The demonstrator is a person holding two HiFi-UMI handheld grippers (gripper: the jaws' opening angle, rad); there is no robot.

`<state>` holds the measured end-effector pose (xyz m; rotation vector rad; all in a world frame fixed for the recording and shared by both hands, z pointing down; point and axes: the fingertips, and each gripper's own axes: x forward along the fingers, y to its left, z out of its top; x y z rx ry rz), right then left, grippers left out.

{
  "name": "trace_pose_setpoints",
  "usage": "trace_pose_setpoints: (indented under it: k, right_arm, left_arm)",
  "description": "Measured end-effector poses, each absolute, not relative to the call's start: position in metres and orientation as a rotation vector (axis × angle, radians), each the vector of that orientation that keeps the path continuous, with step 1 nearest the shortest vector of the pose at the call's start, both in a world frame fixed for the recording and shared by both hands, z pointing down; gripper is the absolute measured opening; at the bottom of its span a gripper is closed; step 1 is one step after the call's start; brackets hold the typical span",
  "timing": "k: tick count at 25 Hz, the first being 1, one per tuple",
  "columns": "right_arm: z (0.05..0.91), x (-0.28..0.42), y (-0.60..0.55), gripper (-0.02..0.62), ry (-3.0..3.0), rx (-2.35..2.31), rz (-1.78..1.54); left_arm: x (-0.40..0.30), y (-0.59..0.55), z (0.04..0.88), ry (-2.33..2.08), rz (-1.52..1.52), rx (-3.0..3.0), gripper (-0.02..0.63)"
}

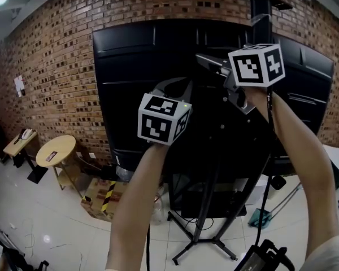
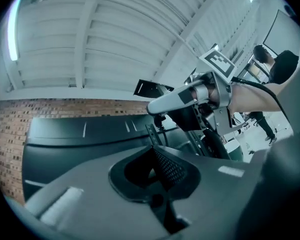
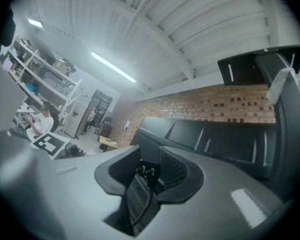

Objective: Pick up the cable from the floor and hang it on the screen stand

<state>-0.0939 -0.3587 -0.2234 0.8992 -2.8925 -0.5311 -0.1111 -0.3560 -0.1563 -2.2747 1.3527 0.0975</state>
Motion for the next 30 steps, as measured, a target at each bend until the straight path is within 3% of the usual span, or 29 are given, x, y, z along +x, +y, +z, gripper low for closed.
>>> trace_pose_setpoints:
  k: [11, 16, 17, 18, 30]
  right_arm:
    - [-0.246, 0.004, -0.387, 0.12, -2.871, 1.238, -0.492]
    - [-0.202, 0.056, -0.373, 0.115, -3.13, 1.328, -0.378]
    - [-0.192, 0.069, -0.375, 0.038, -3.175, 1.378, -0.359]
    - [-0.182, 0.081, -0.377, 0.002, -3.221, 1.417, -0.332]
    - [-0.063, 0.111, -0.314, 0.003, -3.405, 1.25, -0.069]
  left_arm:
    - [-0.04, -0.356, -0.192, 1.191, 0.106, -2.285, 0.02]
    - [-0.01, -0.343, -0.182, 1.121, 0.085, -2.261, 0.02]
    - [-0.004, -0.343, -0.18, 1.104, 0.076, -2.259, 0.02]
    - [0.002, -0.342, -0.176, 1.089, 0.068, -2.262, 0.02]
    - [0.029, -0.282, -0.113, 0.963, 0.142, -2.346, 0.02]
